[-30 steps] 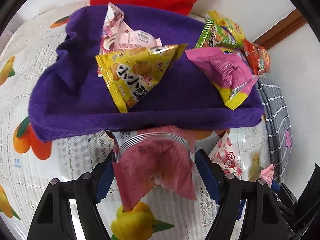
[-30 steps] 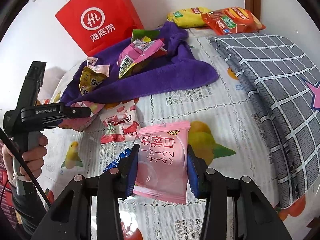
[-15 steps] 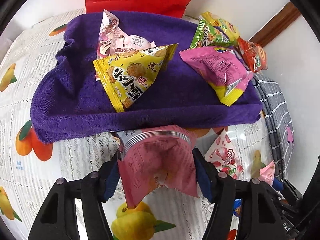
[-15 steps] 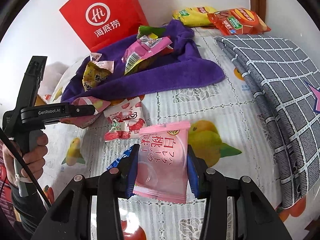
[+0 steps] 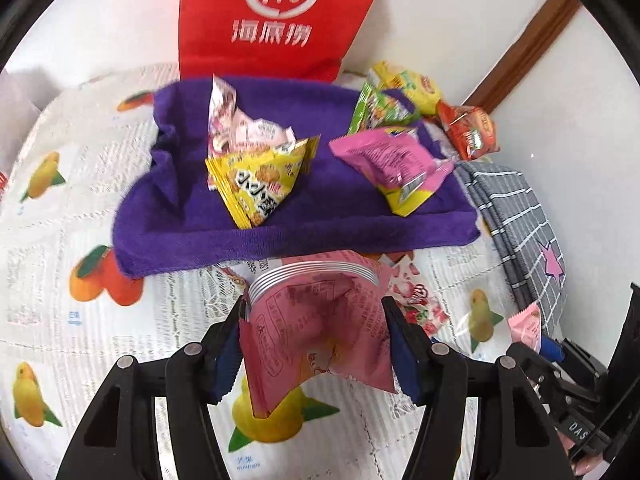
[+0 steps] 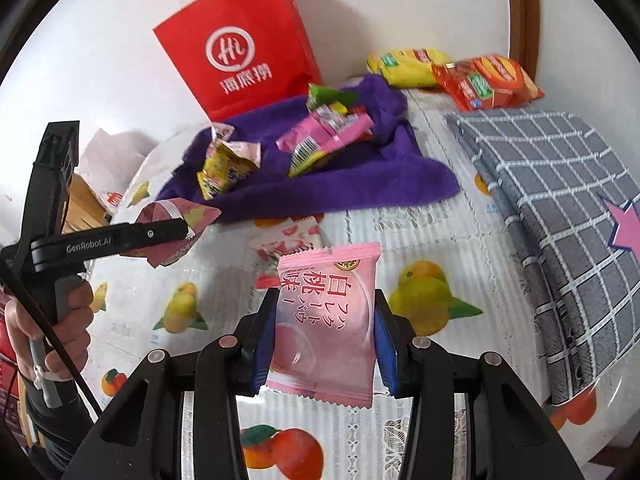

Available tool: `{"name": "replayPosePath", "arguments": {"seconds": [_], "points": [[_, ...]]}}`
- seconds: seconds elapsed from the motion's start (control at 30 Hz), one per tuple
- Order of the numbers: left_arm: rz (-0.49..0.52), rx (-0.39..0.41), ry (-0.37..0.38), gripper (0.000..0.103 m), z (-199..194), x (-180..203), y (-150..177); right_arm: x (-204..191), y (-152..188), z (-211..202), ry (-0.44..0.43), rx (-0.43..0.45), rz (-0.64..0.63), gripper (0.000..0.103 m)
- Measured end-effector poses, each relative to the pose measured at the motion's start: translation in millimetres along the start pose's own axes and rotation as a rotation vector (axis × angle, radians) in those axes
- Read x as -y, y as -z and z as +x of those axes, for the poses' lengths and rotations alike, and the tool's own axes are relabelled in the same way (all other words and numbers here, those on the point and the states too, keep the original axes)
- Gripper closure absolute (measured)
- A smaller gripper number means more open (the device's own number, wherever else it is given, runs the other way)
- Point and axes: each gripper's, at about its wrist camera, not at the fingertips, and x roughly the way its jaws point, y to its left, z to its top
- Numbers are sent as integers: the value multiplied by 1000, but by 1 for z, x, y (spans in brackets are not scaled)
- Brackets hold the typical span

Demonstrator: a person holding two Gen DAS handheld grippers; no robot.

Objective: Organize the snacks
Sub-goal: 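Carry the peach packet and pink snack bag toward the purple towel with both tools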

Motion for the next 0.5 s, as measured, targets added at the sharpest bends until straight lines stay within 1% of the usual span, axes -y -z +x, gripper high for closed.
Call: {"name": "replayPosePath", "arguments": {"seconds": [0.3,0.43,0.5], "points": [[40,105,-13,42,-48,11,7,-19,-11,-32,15,92,-25,60],[39,117,31,42,-62,13,9,-25,-16,-39,33,112,-18,60],[44,129,37,42,-67,13,11,-27,-19,-42,34,129,-17,60]]}}
